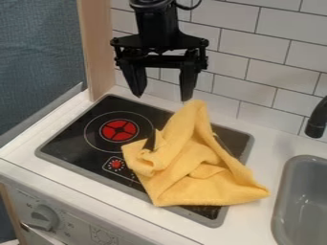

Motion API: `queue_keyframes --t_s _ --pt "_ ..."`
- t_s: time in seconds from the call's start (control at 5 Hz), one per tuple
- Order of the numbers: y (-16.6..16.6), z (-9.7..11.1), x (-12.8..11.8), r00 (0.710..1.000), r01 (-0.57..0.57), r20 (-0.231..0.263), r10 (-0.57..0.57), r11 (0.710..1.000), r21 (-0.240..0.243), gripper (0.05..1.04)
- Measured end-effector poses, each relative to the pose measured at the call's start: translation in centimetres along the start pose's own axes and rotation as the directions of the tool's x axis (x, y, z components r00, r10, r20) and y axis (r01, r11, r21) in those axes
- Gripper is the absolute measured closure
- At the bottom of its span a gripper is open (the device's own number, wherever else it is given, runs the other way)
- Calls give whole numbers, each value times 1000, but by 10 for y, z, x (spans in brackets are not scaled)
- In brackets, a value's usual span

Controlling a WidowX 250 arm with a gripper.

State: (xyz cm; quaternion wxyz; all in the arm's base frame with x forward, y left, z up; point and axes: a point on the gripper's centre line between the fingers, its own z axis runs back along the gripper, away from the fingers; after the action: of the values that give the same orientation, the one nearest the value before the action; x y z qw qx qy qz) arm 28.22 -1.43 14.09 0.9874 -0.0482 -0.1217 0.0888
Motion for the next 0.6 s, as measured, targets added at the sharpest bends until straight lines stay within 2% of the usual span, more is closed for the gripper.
queue_keyframes --t_s 0.4,0.6 --pt "3 -8 -6 998 -42 -37 43 999 18 85" --pt "9 -16 -6 995 -91 -27 92 994 54 85"
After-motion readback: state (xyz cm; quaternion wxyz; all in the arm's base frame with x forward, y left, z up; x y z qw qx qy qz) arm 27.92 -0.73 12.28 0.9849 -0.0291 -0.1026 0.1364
